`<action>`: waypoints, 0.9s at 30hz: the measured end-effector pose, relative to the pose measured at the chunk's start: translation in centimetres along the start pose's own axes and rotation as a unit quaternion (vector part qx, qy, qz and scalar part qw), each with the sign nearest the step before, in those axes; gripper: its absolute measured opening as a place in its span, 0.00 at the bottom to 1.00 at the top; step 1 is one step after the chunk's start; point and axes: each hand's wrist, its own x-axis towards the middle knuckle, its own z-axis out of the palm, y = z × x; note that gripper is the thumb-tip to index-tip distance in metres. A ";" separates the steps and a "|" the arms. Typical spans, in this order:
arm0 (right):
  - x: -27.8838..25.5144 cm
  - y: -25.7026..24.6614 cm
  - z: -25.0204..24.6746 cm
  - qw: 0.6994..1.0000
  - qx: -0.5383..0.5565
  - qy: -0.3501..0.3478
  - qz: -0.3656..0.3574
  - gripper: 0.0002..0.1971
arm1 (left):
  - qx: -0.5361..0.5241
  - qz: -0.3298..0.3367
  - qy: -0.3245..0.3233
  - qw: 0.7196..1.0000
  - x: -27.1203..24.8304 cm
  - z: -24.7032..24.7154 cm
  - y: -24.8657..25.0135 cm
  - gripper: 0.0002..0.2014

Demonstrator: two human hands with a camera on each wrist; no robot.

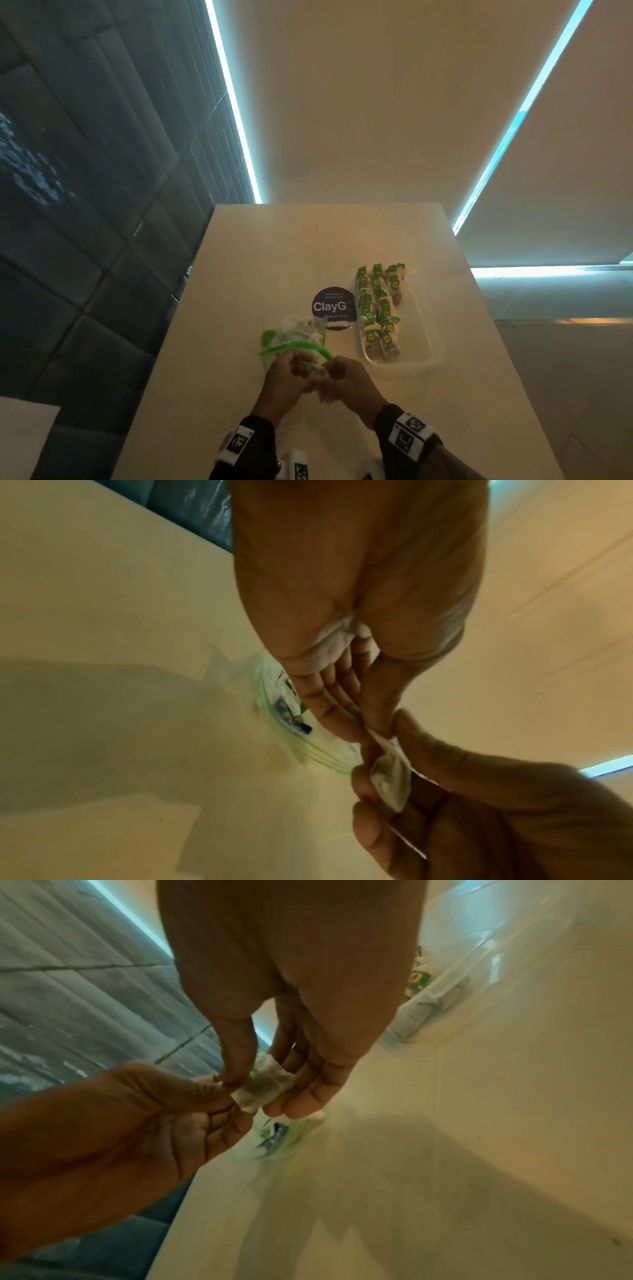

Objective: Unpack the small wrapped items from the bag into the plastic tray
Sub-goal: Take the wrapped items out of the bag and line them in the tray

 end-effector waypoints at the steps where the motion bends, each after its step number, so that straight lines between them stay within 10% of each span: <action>1: 0.1 0.1 -0.1 1.000 -0.005 0.008 0.001 0.11 | 0.008 0.003 -0.005 1.000 -0.1 -0.1 0.1 0.19; 9: -0.2 0.0 -1.4 0.996 0.082 0.019 0.030 0.13 | 0.239 0.078 0.121 0.960 -0.2 -0.8 -0.8 0.16; 15: -0.6 -0.6 -2.1 0.992 0.123 -0.011 0.033 0.09 | 0.413 0.067 0.075 0.905 0.5 0.3 -0.7 0.17; 22: -1.0 -0.9 -3.3 0.987 0.153 -0.013 0.041 0.05 | 0.333 0.049 -0.041 0.941 0.7 1.3 -0.2 0.23; 27: -1.2 -1.1 -3.8 0.981 0.184 -0.019 0.051 0.04 | 0.243 0.133 -0.005 0.961 0.6 1.8 -0.4 0.03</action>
